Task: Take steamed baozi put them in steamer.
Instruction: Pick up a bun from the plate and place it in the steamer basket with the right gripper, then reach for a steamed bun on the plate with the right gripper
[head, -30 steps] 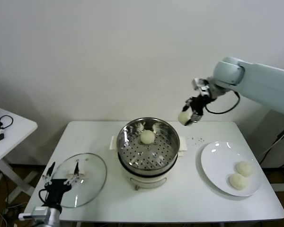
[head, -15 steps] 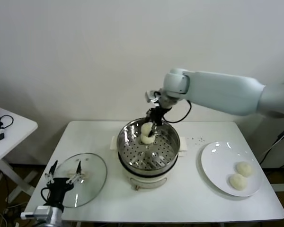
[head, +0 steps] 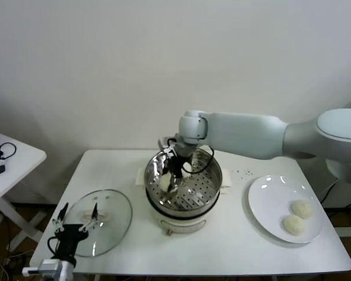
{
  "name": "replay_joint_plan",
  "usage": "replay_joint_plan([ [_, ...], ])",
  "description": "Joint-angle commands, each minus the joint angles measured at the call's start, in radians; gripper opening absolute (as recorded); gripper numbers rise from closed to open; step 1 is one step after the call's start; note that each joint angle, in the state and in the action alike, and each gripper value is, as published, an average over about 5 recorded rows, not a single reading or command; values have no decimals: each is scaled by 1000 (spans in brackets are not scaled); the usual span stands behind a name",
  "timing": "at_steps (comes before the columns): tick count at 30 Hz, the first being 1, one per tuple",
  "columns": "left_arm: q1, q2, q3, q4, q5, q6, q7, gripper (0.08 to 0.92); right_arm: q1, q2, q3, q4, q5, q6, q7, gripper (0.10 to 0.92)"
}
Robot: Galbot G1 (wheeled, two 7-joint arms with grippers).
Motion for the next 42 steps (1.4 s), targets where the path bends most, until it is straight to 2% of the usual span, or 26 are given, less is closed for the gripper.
replay_joint_plan([
  [1, 13, -5, 1, 1, 2, -5, 1, 823, -38, 27, 4, -15, -16, -3, 6, 636],
  [20, 15, -16, 1, 9, 3, -9, 1, 823, -51, 24, 20, -42, -47, 11, 11, 652],
  [28, 14, -12, -5, 6, 1, -7, 1, 823, 20, -12, 16, -22, -37, 51, -62, 810],
  [33, 9, -10, -4, 5, 2, -4, 2, 823, 123, -128, -2, 46, -42, 96, -132, 822],
  [42, -13, 10, -10, 5, -29, 0, 21, 823, 279, -486, -22, 191, -74, 167, -176, 823],
])
